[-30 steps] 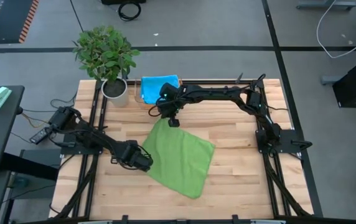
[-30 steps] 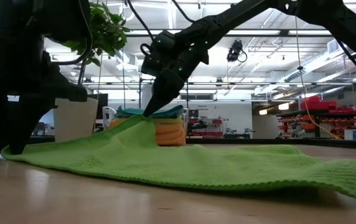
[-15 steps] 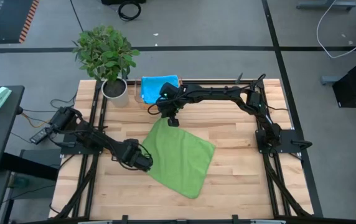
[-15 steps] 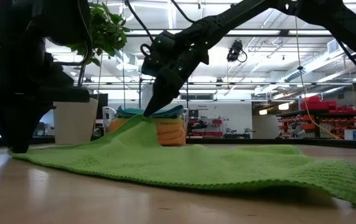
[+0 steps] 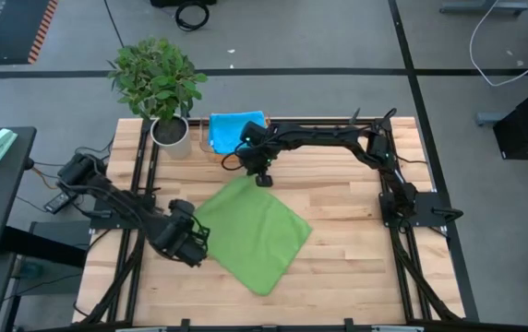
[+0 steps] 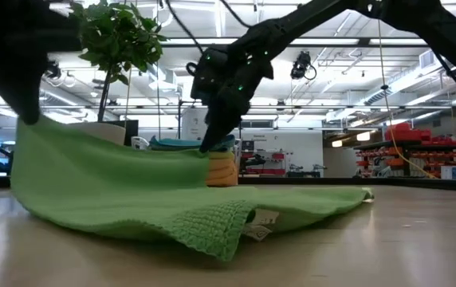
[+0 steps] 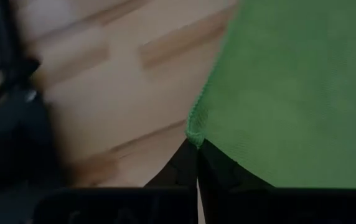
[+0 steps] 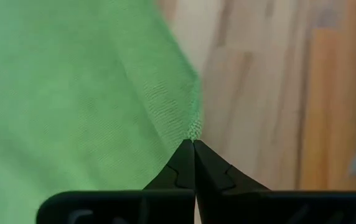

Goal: Fold microfiber towels
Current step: Fold the green microfiber cloth

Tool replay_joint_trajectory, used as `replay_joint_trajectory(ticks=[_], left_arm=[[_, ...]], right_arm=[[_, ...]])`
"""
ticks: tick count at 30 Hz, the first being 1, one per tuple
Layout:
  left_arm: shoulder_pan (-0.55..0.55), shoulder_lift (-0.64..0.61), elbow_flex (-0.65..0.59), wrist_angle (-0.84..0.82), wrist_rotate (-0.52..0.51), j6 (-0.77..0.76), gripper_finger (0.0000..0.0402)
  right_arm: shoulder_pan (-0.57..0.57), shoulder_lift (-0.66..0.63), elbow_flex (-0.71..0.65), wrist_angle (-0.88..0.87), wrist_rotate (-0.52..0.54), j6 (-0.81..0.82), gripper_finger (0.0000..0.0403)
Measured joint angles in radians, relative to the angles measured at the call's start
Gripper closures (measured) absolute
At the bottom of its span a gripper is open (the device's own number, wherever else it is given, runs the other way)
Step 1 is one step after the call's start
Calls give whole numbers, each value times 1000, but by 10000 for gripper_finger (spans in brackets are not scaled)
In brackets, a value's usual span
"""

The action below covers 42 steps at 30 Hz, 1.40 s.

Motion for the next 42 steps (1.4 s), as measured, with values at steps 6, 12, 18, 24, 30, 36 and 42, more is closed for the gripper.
replay_joint_trajectory(ticks=[6, 12, 18, 24, 30, 36, 42], left_arm=[[-50, -5, 24, 193, -121, 240, 396], [-56, 19, 23, 567, -193, 474, 397], [-43, 136, 21, 804, -180, 602, 397], [-61, 279, 21, 1083, -153, 677, 397], [-60, 374, 24, 1254, -151, 605, 397], [-60, 395, 53, 1251, -111, 579, 397], [-60, 344, 52, 1201, -83, 580, 397]], right_arm=[[2, -75, 2, -258, -100, -132, 402], [41, -177, -35, -557, -131, -207, 402], [114, -348, -374, -421, -159, -104, 402], [234, -527, -751, -24, -88, 34, 402], [274, -588, -963, 195, -29, 59, 402], [285, -624, -1024, 193, -44, 33, 402], [284, -718, -1009, 197, -83, 23, 402]])
